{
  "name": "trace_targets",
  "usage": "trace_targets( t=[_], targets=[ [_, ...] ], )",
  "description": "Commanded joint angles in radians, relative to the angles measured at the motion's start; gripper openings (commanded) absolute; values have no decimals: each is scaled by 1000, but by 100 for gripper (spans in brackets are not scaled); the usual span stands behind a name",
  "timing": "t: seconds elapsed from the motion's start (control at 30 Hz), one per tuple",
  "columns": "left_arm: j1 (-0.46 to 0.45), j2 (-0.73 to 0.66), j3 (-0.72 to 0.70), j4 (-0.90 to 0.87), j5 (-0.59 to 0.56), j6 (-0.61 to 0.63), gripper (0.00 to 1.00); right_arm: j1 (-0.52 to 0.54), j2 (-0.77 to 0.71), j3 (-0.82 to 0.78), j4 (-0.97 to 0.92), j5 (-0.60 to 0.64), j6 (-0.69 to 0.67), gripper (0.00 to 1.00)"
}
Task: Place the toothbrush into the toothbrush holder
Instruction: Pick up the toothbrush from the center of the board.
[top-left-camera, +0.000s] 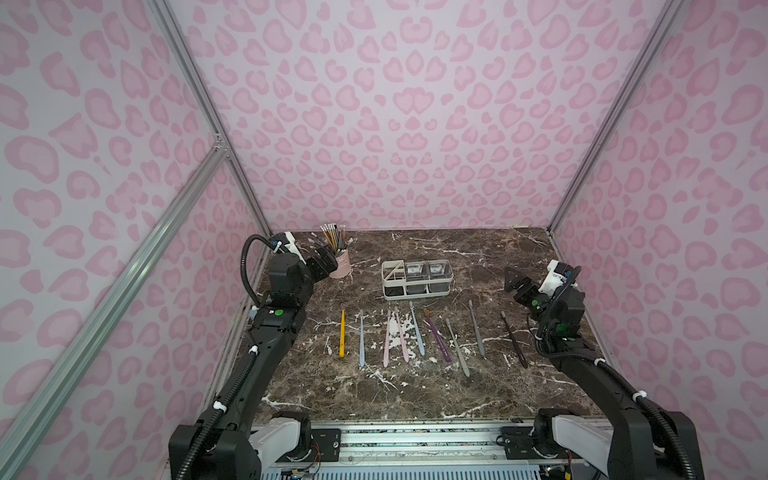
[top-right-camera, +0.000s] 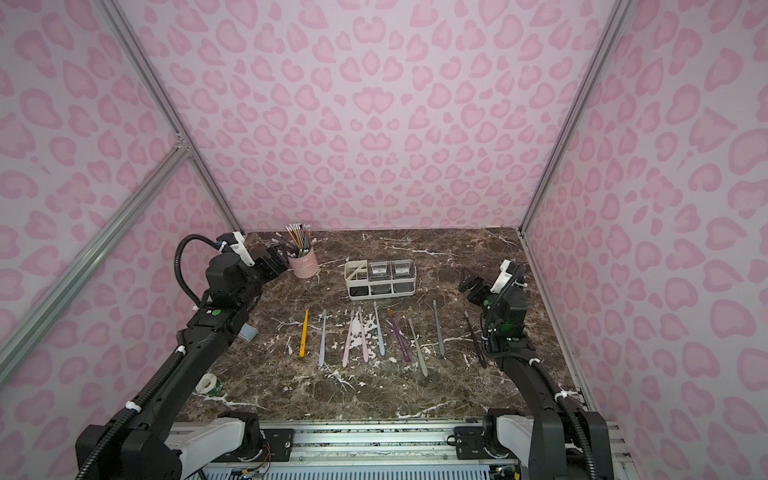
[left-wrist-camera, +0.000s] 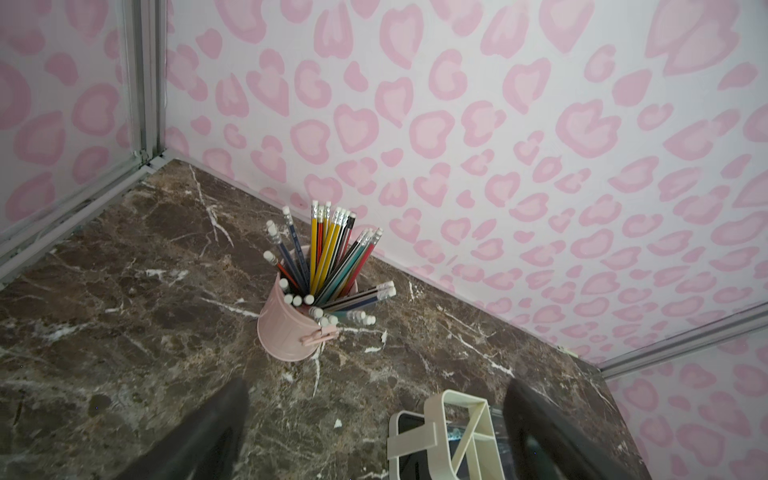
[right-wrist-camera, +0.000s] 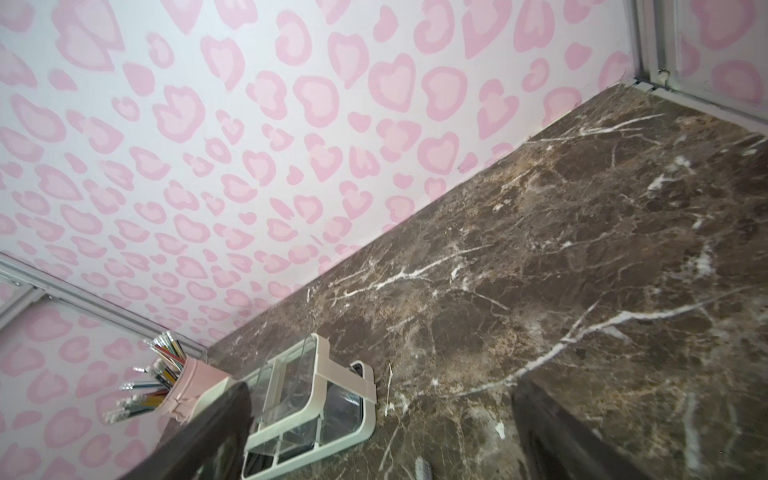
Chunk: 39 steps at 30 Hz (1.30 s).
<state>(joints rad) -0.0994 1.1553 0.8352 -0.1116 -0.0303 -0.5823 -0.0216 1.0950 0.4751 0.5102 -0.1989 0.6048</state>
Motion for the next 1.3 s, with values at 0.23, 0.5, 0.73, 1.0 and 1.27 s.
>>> trace_targets(
  t=[0.23,0.5,0.73,1.0,1.27],
  targets=[
    [-22,48,8,-221,10,12,98,176,-10,26,-97,195,-119,100],
    [-28,193,62,-309,9,39,99,241,-23,7,-104,240,-132,100],
    [-55,307,104,-346,0,53,98,315,-29,-20,-80,299,-148,100],
    [-131,431,189,-429,-100,75,92,344,-23,-49,-51,317,-142,100],
    [-136,503,200,-452,-135,79,85,349,-44,-64,-42,302,-131,100]
  ],
)
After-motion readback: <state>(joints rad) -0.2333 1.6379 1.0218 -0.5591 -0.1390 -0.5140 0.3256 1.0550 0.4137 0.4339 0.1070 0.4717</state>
